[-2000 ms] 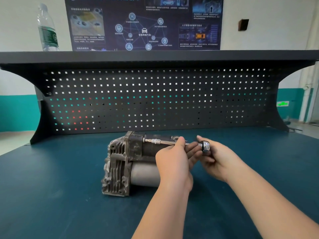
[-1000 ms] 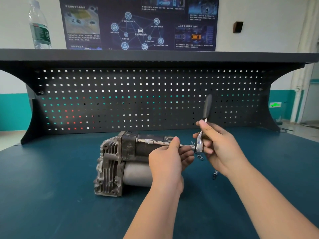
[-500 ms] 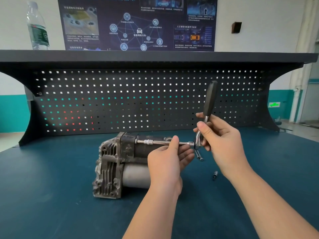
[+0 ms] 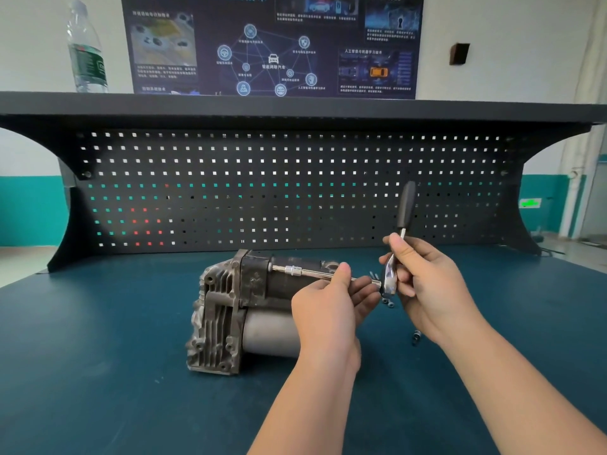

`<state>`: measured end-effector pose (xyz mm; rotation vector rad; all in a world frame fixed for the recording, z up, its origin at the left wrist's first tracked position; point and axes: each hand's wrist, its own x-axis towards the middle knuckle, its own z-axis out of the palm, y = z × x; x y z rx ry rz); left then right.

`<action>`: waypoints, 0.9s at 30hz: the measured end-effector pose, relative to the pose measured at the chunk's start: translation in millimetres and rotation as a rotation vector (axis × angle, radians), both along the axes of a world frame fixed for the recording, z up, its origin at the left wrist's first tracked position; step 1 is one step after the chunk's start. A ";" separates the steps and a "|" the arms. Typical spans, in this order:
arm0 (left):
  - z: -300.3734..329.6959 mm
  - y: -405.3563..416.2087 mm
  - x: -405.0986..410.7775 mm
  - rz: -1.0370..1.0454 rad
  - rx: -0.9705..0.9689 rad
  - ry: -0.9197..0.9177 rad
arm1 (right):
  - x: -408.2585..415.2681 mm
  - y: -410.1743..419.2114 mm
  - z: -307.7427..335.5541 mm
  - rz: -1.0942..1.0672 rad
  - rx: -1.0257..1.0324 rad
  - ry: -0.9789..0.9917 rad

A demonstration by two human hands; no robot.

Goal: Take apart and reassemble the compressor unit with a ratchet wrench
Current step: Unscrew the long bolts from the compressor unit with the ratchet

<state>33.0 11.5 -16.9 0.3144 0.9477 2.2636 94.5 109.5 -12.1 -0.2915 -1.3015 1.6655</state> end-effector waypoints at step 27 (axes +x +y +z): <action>-9.4 16.4 8.0 0.227 -0.249 0.240 | -14.3 -10.7 -10.8 -0.398 0.394 -0.026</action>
